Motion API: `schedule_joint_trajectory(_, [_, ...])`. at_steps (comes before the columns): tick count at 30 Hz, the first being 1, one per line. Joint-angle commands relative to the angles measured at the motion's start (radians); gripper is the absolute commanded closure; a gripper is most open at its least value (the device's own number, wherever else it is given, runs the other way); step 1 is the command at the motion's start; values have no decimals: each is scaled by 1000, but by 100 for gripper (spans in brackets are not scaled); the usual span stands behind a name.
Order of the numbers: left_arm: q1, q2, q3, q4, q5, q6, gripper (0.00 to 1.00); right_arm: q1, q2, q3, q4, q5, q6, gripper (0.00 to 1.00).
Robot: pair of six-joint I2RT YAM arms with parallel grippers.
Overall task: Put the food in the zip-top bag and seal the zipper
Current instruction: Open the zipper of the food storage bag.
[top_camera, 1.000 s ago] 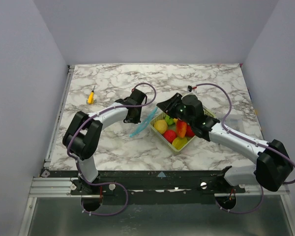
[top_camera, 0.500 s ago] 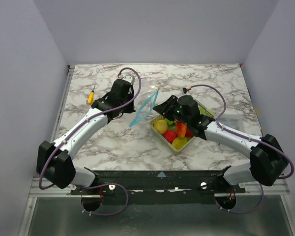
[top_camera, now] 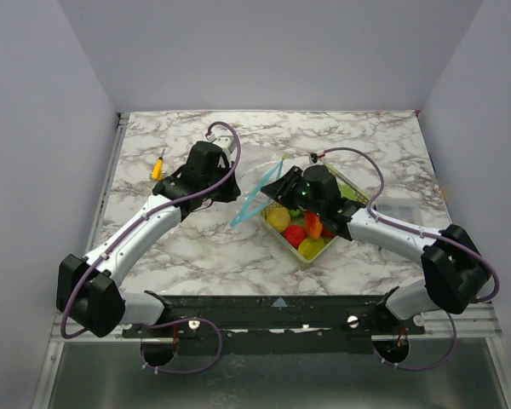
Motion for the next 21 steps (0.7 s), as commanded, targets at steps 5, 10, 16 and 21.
schedule_joint_trajectory(5, [9, -38, 6, 16, -26, 15, 100, 8, -64, -14, 7, 13, -39, 82])
schedule_joint_trajectory(10, [22, -49, 12, 16, -28, 38, 100, 9, -68, -56, 86, -42, -37, 80])
schedule_joint_trajectory(16, [25, -47, 16, 18, 11, 72, 100, 23, -80, -69, 92, -24, -55, 100])
schedule_joint_trajectory(21, [25, -106, -11, 71, 60, 121, 79, 25, -74, -39, 69, -25, -41, 100])
